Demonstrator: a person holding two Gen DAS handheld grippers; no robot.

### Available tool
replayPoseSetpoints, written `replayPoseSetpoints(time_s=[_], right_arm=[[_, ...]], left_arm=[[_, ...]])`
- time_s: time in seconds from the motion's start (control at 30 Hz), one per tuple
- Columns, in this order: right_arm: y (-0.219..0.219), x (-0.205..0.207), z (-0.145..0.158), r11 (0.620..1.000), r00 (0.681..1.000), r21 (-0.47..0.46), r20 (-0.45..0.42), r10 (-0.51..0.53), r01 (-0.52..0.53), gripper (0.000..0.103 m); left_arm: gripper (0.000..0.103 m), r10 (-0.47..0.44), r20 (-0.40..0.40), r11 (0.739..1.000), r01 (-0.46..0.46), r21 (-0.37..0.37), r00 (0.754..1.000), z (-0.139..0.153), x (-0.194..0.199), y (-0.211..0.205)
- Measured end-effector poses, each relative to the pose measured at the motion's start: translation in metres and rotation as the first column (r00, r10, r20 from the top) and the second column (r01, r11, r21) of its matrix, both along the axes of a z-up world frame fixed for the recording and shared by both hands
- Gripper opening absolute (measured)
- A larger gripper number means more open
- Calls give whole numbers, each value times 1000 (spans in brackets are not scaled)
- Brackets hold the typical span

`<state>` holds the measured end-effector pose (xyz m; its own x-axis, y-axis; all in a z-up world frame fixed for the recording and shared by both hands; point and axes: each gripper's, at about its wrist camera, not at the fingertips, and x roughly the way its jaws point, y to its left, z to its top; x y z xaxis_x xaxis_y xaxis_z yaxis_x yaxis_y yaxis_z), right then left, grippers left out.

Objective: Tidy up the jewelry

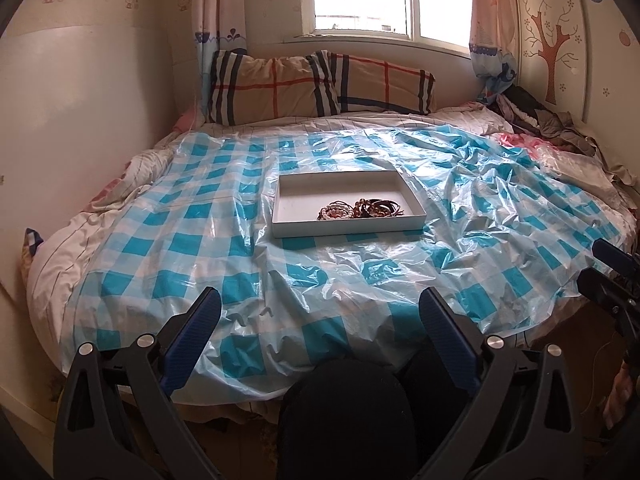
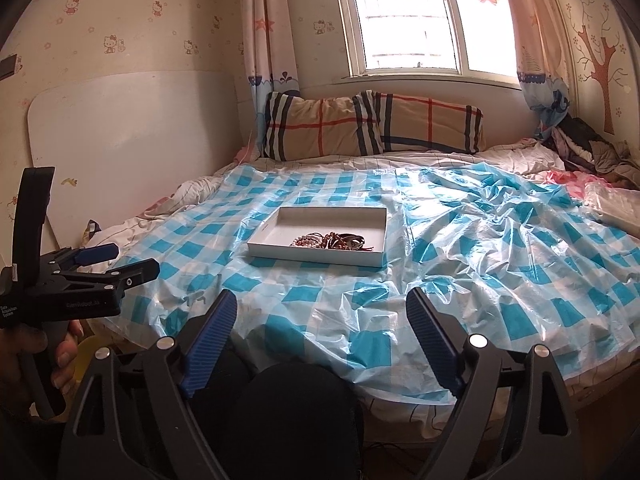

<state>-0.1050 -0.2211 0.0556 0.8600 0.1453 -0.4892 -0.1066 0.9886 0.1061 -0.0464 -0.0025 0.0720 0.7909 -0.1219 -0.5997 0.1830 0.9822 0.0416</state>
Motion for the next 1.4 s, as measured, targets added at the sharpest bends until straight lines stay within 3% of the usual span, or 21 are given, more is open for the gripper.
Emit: replayPoseSetpoints(time_s=[1.4], right_arm=[[10, -6, -4, 1000, 1000, 1, -16, 11, -11, 91]], left_arm=[[95, 13, -18, 1000, -13, 7, 1000, 3, -7, 6]])
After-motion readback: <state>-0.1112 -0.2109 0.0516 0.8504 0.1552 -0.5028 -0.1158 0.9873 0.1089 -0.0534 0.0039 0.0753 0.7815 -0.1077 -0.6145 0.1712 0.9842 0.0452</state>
